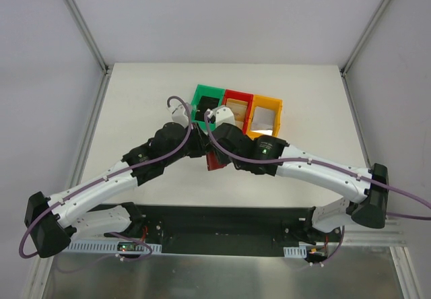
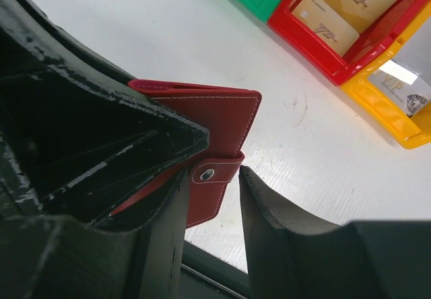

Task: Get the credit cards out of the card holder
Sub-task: Open the card holder.

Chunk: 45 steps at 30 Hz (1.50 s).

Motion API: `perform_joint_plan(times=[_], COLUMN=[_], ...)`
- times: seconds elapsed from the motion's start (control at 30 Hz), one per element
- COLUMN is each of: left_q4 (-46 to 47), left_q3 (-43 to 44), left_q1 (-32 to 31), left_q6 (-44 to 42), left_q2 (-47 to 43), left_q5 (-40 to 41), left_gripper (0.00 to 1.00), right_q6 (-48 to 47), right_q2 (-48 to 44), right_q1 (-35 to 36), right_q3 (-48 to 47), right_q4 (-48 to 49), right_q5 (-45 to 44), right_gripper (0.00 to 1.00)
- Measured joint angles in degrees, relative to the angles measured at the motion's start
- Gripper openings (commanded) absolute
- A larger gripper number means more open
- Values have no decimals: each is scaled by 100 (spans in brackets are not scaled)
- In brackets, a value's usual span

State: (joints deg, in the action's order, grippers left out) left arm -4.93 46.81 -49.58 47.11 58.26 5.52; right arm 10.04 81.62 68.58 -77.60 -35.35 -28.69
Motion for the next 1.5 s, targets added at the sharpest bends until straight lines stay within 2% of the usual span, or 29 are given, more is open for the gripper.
perform_joint_plan(times=[0.3, 0.67, 0.83, 1.5], left_q4=[-61, -96, -116, -144], left_q3=[0, 0, 0, 0], left_q1=[0, 0, 0, -35], left_q6=[31, 46, 46, 46], left_q2=[-63, -66, -66, -232], left_q5=[0, 11, 52, 144], left_gripper=[0, 0, 0, 0], right_q6=[50, 142, 157, 302], right_q2=[85, 195, 227, -31], right_q1=[26, 59, 63, -7], right_q3=[-76, -146, -173, -90], right_q4=[-98, -157, -177, -149], right_q5=[-90, -81, -85, 111], right_gripper=[30, 13, 0, 0])
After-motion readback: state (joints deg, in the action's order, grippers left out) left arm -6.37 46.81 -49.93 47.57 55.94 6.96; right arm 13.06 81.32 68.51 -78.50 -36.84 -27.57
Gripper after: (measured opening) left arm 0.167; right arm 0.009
